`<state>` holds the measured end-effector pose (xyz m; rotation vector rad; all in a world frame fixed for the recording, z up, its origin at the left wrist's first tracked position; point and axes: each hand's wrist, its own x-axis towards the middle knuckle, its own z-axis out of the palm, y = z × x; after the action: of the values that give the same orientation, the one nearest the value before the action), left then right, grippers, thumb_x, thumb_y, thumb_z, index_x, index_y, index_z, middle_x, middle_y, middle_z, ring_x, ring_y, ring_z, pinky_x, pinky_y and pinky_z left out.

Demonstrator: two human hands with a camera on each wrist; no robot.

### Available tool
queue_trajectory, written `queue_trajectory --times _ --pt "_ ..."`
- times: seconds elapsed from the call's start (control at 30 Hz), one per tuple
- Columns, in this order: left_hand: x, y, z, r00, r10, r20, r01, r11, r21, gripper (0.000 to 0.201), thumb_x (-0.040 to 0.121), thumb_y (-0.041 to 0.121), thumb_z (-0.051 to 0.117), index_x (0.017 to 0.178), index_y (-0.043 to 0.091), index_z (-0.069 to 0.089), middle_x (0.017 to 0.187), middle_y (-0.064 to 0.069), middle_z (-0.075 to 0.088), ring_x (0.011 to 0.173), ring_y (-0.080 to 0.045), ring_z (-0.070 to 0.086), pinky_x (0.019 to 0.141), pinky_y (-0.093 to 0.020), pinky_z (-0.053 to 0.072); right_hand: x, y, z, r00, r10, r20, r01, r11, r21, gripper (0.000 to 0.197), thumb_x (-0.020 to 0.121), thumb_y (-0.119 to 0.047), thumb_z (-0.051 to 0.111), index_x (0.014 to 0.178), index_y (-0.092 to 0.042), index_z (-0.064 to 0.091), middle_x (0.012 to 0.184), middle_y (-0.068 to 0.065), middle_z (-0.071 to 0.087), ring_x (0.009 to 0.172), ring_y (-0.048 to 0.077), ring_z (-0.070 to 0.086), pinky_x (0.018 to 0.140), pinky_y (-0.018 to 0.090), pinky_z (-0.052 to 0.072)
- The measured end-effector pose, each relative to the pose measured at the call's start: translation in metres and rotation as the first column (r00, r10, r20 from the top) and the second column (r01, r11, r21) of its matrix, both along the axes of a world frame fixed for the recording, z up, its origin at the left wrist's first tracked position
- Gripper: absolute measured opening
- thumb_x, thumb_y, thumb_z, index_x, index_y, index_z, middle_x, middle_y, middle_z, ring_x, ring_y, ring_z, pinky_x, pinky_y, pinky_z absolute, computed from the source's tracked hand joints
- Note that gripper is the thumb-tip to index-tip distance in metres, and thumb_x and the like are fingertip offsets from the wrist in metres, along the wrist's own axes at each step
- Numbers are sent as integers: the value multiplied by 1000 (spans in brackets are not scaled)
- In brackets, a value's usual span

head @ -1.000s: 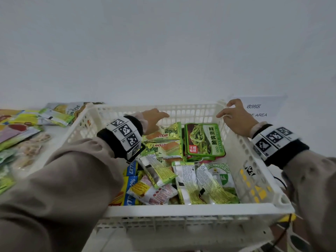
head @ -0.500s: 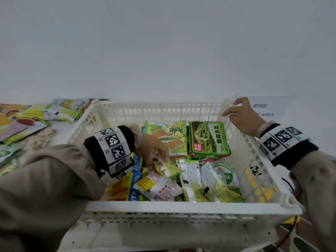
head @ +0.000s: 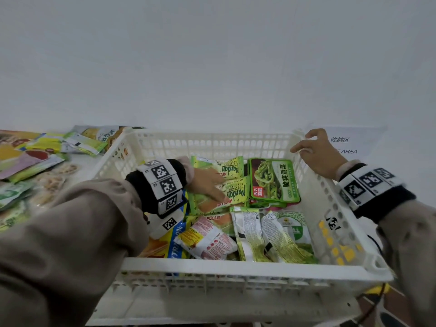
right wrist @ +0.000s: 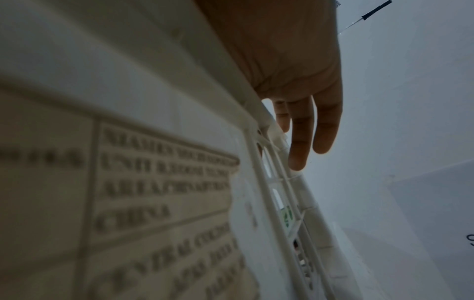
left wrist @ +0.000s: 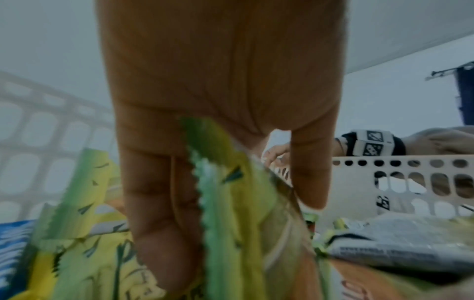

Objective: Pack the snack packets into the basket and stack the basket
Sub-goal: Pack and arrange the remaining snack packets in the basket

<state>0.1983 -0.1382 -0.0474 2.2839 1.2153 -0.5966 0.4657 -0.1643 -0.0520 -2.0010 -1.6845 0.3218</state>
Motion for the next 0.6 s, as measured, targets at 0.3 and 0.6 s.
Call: queue_trajectory --times 0.3,0.6 --pt "-4 8 -2 995 -95 38 88 982 170 25 92 25 52 73 12 42 74 1 41 74 -18 40 64 -28 30 -1 -1 2 1000 11 -19 -11 1000 -17 30 95 -4 36 107 -6 64 135 8 24 70 25 49 75 33 45" --pt "-16 13 22 549 460 698 -388 880 -275 58 83 -5 58 131 13 29 101 -16 58 71 -21 62 50 -25 56 -1 -2 2 999 31 -39 -32 999 -21 30 95 -4 36 108 -4 63 131 7 24 82 25 52 80 34 44"
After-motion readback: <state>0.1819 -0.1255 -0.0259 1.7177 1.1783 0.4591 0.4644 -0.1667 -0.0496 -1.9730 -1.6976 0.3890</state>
